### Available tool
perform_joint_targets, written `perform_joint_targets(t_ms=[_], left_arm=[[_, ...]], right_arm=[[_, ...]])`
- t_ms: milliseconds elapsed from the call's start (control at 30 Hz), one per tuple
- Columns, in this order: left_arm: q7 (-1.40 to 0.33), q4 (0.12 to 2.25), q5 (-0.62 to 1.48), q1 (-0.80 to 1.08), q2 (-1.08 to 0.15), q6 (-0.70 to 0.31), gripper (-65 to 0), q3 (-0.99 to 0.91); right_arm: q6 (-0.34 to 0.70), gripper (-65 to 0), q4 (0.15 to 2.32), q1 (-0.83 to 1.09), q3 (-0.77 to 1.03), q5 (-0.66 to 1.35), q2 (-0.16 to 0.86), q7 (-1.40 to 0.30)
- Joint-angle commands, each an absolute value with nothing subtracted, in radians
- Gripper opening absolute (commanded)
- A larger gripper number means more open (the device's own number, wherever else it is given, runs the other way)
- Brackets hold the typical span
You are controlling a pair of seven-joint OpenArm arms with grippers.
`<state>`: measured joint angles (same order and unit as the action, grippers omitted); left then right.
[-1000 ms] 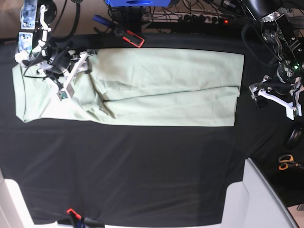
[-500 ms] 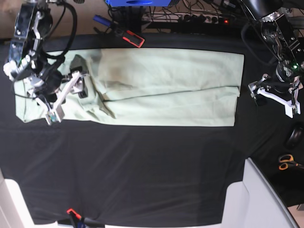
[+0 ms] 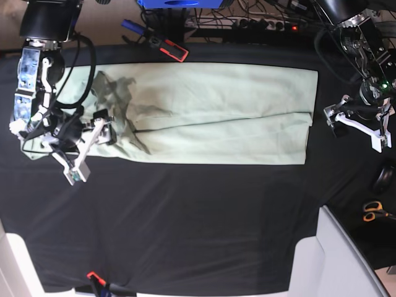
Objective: Fold the T-shirt properly
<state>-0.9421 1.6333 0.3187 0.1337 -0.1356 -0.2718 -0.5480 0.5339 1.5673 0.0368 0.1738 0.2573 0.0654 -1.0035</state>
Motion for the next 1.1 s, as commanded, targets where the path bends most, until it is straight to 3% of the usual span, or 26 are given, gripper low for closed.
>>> perform_joint_targets(t_ms=[0, 167, 500, 1067], left_arm=[[-0.921, 1.65, 0.325, 0.124, -0.148, -0.274, -2.9, -0.552], [-0.921, 1.649, 0.325, 0.124, -0.148, -0.274, -2.9, -0.552], [-0.921, 1.649, 0.325, 0.122, -0.148, -0.274, -2.9, -0.552], [-0.921, 1.647, 0.325, 0.119, -0.148, -0.274, -2.9, -0.549]], right_arm=[[0.539, -30.6, 1.583, 0.022, 0.174, 0.269, 0.07, -0.981], [0.532, -65.0, 1.56, 0.001, 0.177, 0.265, 0.073, -0.97], [0.53, -65.0, 1.279, -0.054, 0.171, 0.263, 0.097, -0.835], [0.538, -65.0, 1.363, 0.09, 0.163, 0.269, 0.081, -0.832]])
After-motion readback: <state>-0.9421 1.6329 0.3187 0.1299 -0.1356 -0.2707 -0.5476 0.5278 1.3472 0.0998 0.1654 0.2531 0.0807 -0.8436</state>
